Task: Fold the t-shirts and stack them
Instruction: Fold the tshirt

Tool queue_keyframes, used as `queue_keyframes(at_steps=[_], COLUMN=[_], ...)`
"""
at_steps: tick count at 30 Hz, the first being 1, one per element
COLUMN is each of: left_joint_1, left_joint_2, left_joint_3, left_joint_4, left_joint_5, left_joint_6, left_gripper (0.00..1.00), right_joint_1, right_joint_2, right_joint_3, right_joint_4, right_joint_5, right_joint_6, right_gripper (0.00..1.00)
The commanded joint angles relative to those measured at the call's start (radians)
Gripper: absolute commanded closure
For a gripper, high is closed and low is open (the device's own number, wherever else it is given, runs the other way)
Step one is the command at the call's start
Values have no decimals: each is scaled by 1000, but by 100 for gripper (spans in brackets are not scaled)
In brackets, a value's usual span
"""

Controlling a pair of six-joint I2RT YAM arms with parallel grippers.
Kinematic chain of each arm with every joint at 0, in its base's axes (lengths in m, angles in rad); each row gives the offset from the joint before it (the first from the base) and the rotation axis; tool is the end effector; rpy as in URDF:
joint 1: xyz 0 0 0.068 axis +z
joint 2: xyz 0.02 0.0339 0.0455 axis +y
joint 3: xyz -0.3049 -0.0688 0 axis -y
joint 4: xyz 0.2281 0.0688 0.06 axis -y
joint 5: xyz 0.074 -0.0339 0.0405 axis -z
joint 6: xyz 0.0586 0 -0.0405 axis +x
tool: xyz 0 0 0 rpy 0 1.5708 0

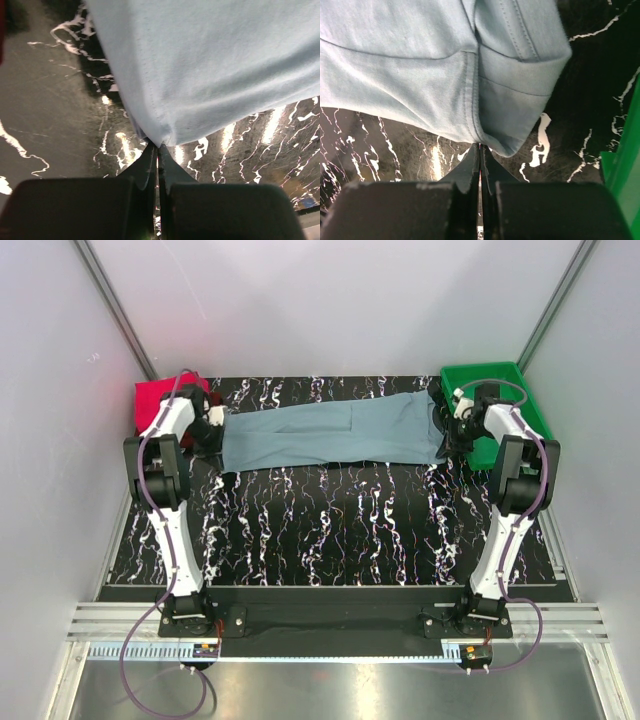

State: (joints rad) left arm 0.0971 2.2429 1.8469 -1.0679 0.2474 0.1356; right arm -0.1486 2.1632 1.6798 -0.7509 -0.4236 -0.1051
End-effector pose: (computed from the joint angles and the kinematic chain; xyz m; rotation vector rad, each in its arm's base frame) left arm 0.4566 0.0301 0.1894 0.0774 2.9861 -0.3503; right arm 0.4606 -0.0446 0.1933 -0.0400 2.7124 0.5200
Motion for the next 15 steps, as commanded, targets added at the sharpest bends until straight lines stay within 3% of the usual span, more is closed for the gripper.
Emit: queue_keyframes(at_steps=[1, 4, 6, 8, 15], left_joint_1=[23, 26, 24, 24, 24], left_joint_2=[-14, -17, -19, -19, -23], left_joint_3=[20, 20, 21, 21, 15], left_joint_4=[-3, -3, -1, 0, -1], left_joint_5=[32, 32, 36, 35, 27], left_joint_6=[19, 21, 16, 16, 18], left_gripper=[100, 100, 100, 100, 100], right_joint_1=[-20, -26, -28, -28, -28], right_joint_2=[-13, -17, -25, -25, 9], right_joint_3=[35, 41, 50, 54, 77], right_joint_4=[-2, -4, -11, -7, 4], right_joint_5=[0, 16, 11, 0, -64], right_joint_6=[-22, -19, -30, -30, -25], right_gripper=[100, 93, 71, 59, 54])
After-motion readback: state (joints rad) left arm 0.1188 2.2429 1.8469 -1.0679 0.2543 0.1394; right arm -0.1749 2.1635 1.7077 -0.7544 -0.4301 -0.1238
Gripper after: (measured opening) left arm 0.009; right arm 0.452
